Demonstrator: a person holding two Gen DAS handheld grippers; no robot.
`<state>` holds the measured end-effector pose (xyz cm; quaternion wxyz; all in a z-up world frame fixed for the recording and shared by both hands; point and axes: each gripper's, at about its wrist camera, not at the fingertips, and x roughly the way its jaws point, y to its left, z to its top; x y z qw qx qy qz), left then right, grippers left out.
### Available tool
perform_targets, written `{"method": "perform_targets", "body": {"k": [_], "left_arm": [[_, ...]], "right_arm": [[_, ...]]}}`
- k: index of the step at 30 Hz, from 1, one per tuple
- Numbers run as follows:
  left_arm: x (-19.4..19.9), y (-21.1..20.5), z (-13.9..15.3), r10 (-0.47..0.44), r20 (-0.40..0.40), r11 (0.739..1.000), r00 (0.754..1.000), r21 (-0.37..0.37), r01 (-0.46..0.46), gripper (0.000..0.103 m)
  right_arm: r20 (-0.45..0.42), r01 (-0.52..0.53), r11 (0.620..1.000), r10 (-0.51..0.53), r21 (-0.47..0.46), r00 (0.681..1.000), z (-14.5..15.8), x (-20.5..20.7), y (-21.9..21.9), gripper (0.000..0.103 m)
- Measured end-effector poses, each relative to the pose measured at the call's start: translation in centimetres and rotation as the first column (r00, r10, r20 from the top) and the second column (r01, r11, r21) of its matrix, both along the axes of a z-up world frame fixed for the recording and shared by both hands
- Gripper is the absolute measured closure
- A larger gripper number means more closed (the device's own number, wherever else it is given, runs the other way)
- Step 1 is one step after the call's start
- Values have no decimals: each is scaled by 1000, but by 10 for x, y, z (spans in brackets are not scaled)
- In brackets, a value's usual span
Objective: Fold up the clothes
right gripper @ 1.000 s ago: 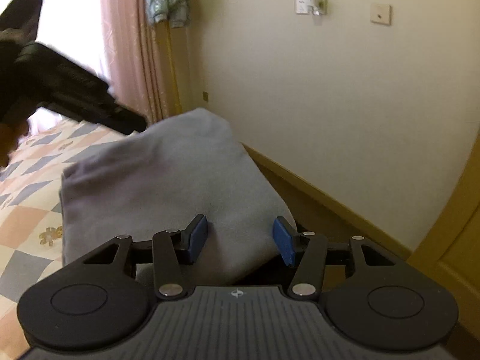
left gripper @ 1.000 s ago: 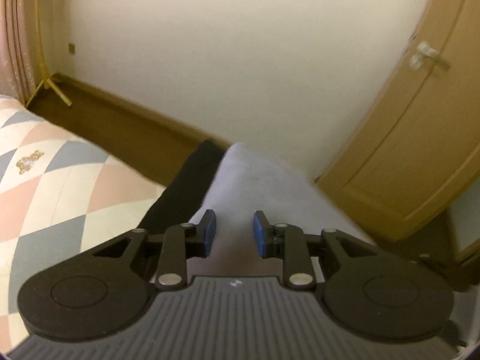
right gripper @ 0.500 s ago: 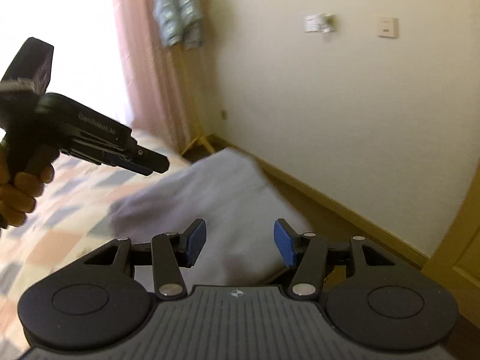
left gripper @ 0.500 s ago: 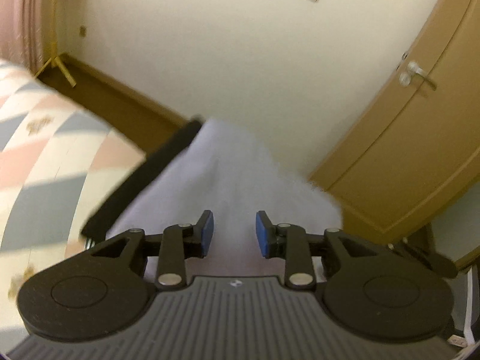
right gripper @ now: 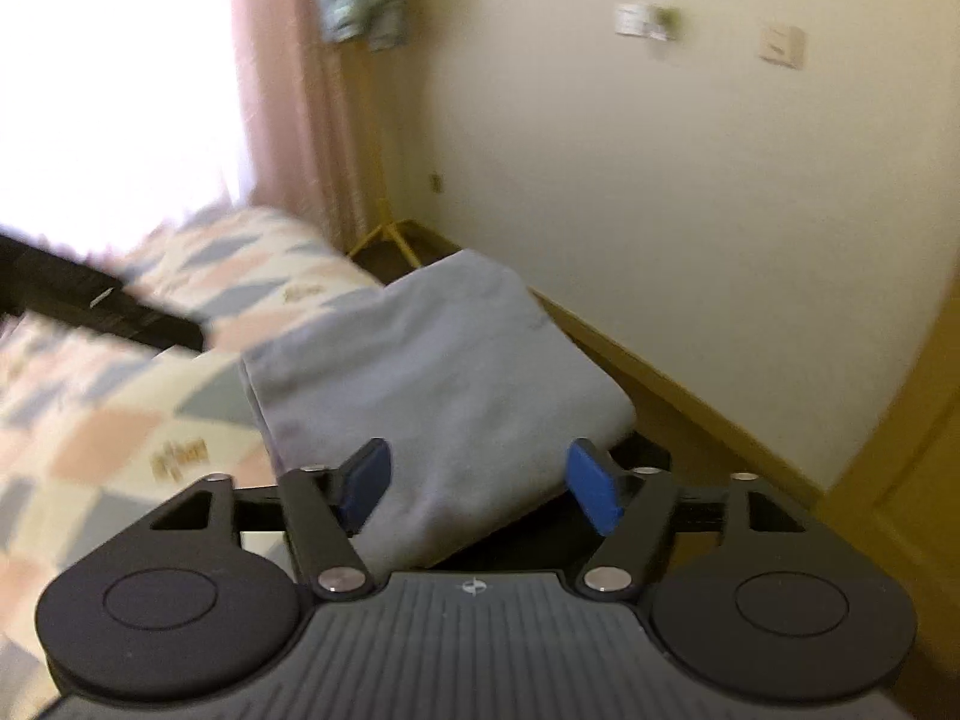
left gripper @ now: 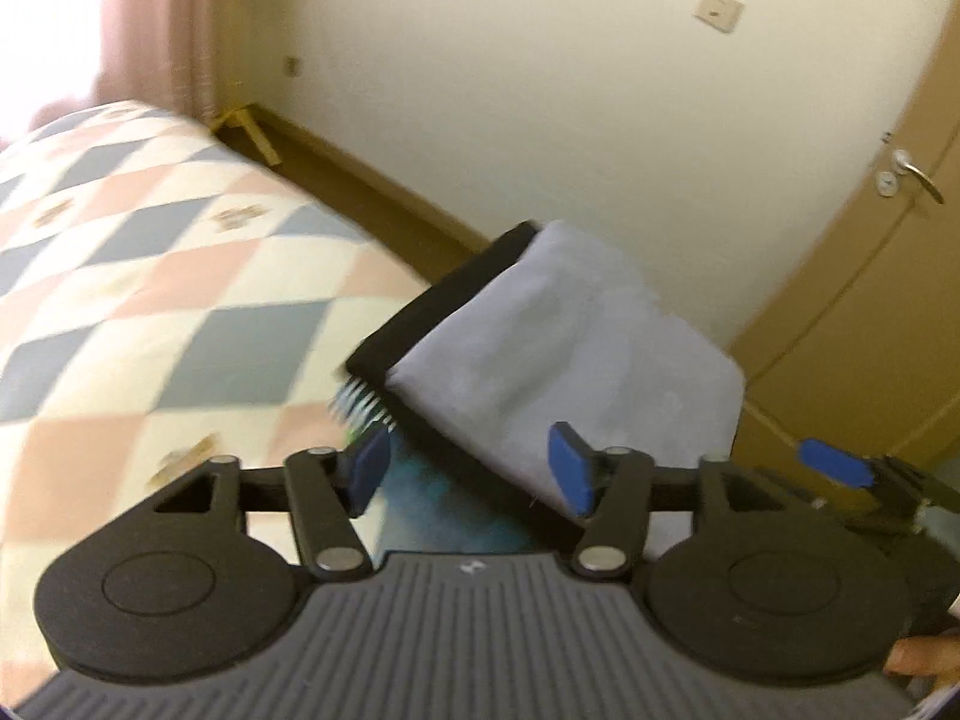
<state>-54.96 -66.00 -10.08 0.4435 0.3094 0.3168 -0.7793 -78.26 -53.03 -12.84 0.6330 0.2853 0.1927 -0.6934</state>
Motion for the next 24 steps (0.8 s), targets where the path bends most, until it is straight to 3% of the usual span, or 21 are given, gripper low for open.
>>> {"method": "perform_targets", "body": {"k": [4, 7, 9, 11, 14, 20, 24], "left_arm": [[31, 43, 8, 6, 19, 1000, 1000, 16, -6, 35], [51, 84, 16, 12, 48, 1000, 999, 20, -13, 33], [64, 112, 27, 8, 58, 1000, 998, 9, -9, 29], [78, 137, 37, -12, 69, 1000, 998, -7, 13, 16], [94, 172, 55, -39, 111, 997, 993, -63, 47, 5], [116, 227, 71, -66, 194, 992, 979, -95, 86, 1], [127, 258, 82, -86, 198, 987, 977, -114, 110, 1]], "right_arm": [[129, 109, 993, -113, 41, 985, 15, 8, 38, 24], [161, 156, 986, -164, 59, 973, 22, 28, 68, 18], [169, 180, 982, -188, 66, 967, 29, 45, 93, 14], [178, 199, 978, -207, 61, 962, 39, 64, 119, 9], [180, 229, 973, -232, 39, 956, 55, 94, 158, 4], [141, 328, 945, -326, 10, 935, 88, 152, 228, 2], [112, 376, 927, -376, 22, 920, 98, 175, 257, 2]]}}
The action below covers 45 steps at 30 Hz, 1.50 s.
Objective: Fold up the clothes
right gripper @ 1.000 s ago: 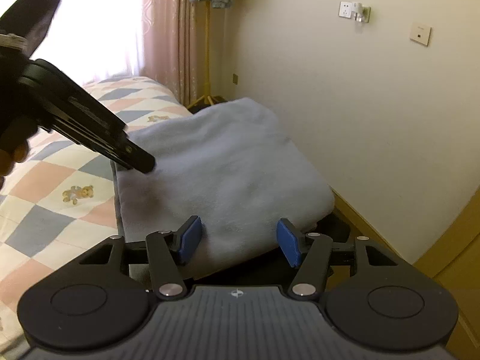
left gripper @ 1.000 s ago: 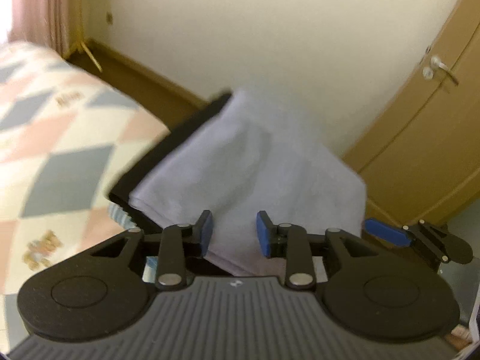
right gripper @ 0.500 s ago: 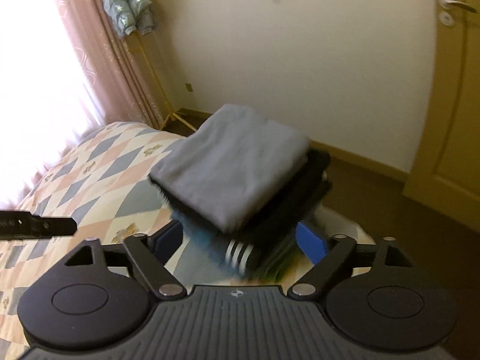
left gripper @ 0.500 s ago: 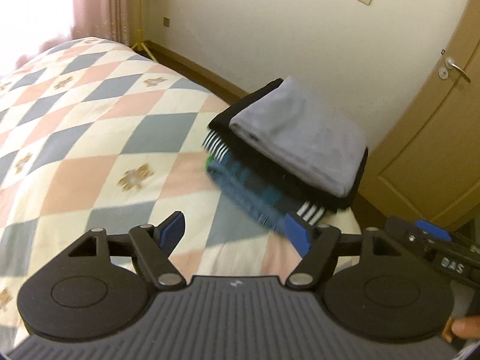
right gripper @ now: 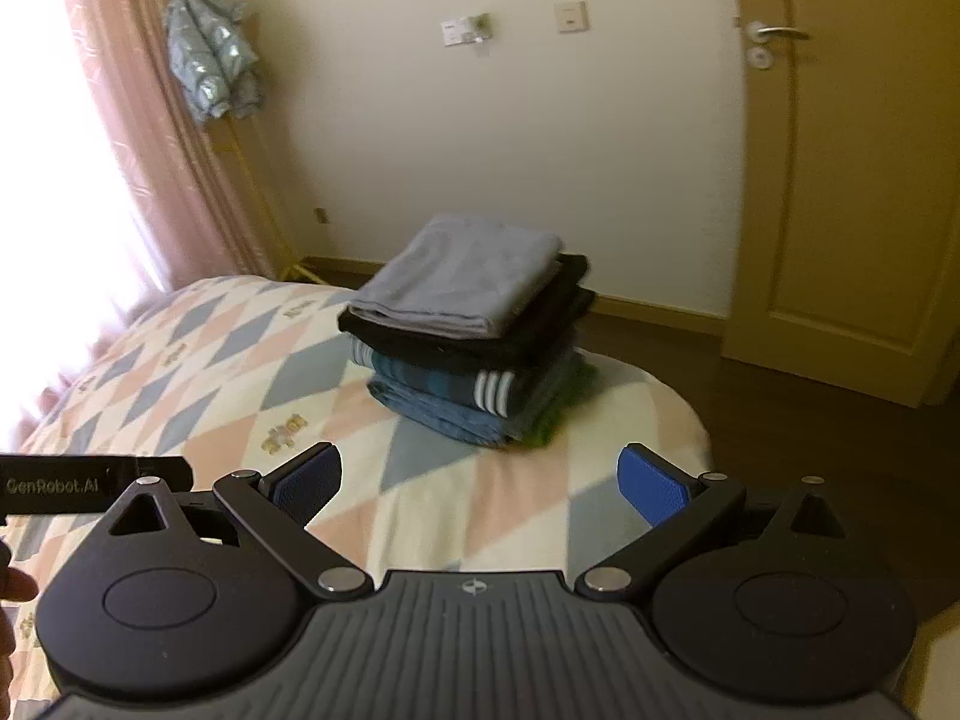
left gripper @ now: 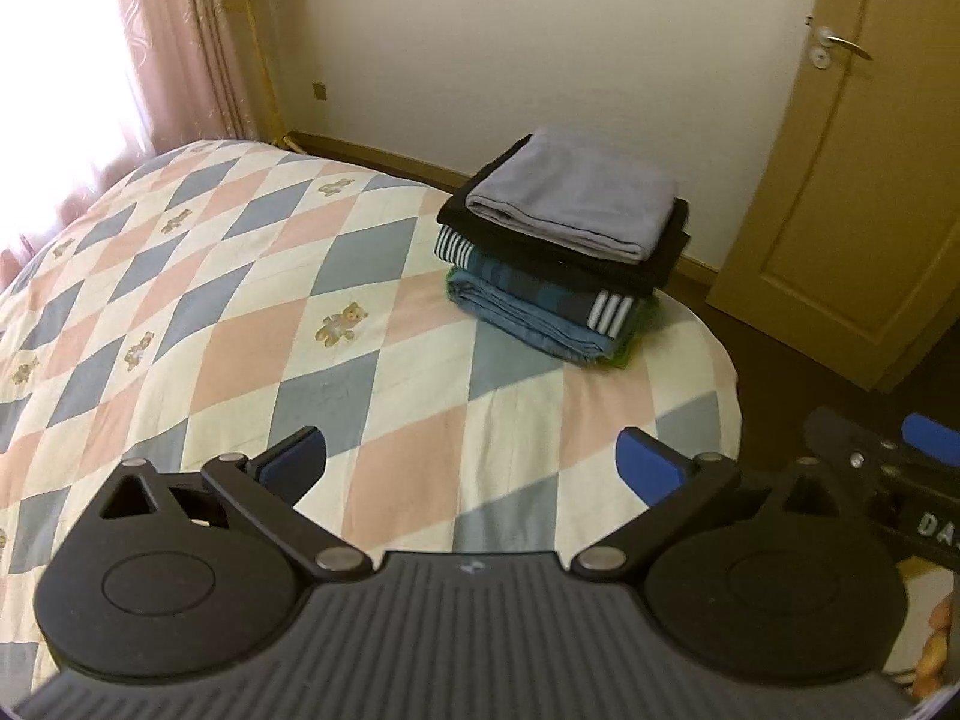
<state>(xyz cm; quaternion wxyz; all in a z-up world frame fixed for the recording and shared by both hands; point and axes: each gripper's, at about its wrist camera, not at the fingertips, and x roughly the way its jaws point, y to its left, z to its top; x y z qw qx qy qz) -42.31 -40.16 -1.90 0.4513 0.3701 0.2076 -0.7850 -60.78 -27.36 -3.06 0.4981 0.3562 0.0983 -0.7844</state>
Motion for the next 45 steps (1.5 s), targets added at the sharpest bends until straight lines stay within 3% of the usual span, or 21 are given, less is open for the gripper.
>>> {"method": "perform_targets", "body": {"k": [6, 16, 18, 21, 24, 29, 35, 45], "left_arm": [[8, 24, 16, 3, -6, 999, 1000, -47, -3, 1], [15, 47, 43, 38, -34, 987, 999, -157, -43, 1], [18, 50, 46, 35, -44, 987, 998, -155, -41, 1], [23, 52, 46, 2, -45, 991, 999, -130, -7, 1], [25, 55, 38, 36, 5, 988, 999, -150, -35, 1], [23, 58, 21, 21, 24, 995, 999, -99, -19, 1], [13, 53, 16, 67, -4, 994, 998, -81, -67, 1], [-27, 20, 11, 80, 4, 996, 997, -31, -80, 1]], "right_arm": [[-90, 26, 999, -23, 35, 996, 15, 18, 19, 0], [-198, 52, 996, -37, 69, 980, 22, 27, 13, 0], [-178, 26, 998, -17, 52, 984, 25, 27, 17, 0], [-60, 15, 1000, -13, 24, 998, 29, 19, 24, 0], [27, 12, 1000, -13, 20, 1000, 31, 14, 28, 0], [17, 29, 998, -30, 53, 999, 28, 17, 34, 0], [21, 13, 997, -14, 82, 1000, 16, 11, 32, 0], [35, -54, 993, 51, 106, 998, 9, -27, -11, 0]]}}
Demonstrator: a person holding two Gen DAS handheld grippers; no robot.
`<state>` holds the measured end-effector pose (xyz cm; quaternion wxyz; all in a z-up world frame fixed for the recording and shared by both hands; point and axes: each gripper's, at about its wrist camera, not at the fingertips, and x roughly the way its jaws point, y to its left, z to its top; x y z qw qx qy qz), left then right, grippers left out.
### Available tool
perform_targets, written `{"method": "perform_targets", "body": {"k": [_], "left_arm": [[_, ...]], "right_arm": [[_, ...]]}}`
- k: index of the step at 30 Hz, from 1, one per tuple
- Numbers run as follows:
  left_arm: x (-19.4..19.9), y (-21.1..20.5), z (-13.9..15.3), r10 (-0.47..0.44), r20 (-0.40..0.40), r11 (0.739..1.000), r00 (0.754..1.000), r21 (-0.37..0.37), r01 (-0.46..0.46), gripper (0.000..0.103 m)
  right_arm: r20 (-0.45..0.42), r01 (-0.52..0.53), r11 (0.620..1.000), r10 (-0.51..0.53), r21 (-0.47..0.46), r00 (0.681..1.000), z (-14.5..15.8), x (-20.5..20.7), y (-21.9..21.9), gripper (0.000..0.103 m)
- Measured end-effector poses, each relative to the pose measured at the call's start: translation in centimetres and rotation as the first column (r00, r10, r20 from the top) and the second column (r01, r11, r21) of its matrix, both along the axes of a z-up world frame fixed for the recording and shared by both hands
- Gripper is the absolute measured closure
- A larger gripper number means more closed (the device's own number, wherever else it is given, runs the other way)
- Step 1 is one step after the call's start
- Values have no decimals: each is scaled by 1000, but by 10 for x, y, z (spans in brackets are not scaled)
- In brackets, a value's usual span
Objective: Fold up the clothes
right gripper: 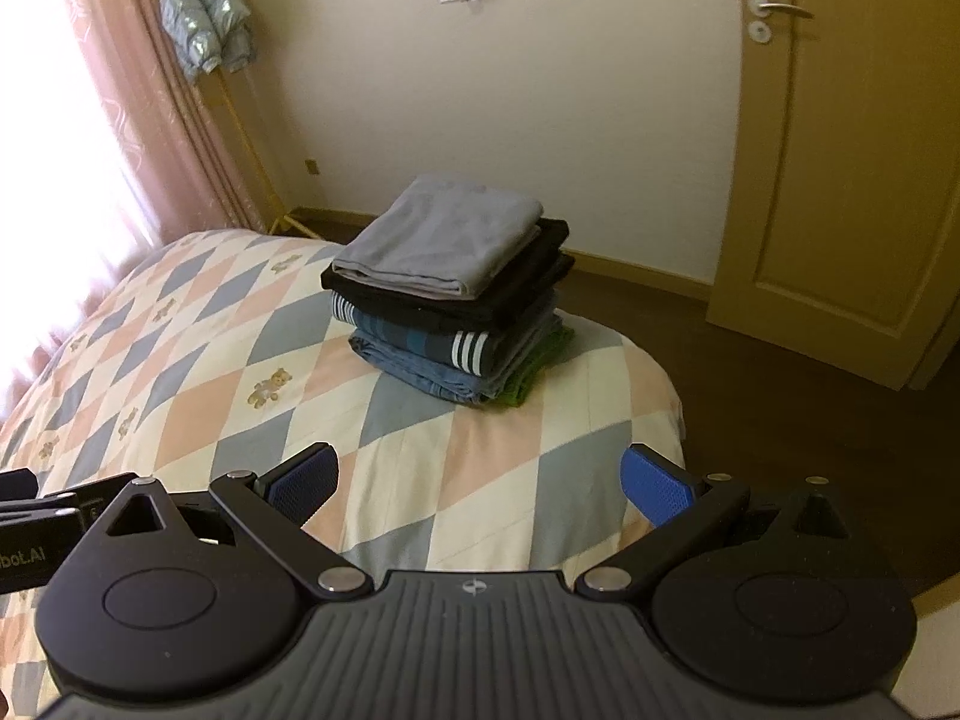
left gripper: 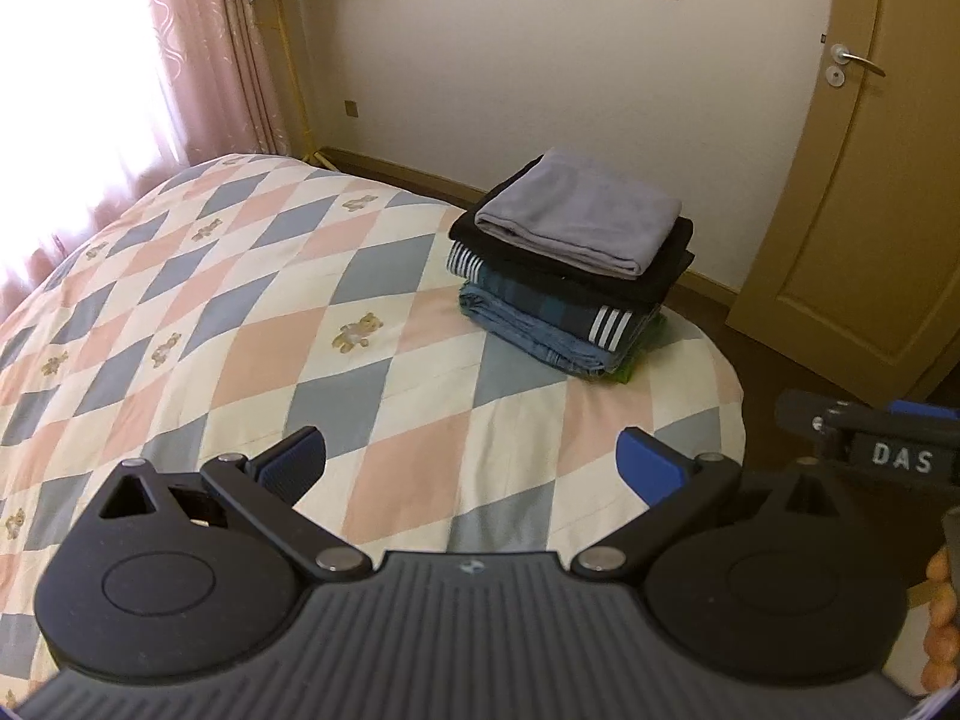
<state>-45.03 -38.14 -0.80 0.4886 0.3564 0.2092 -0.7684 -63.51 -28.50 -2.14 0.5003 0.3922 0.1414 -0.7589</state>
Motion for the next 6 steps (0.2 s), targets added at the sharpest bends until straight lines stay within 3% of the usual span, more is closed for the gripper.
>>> {"method": "perform_targets", "body": {"k": [6], "left_arm": [[-16, -15, -6, 42, -32, 999, 999, 13, -41, 1]], "right_arm": [[6, -31, 999, 31, 21, 999, -7, -27, -27, 0]]}}
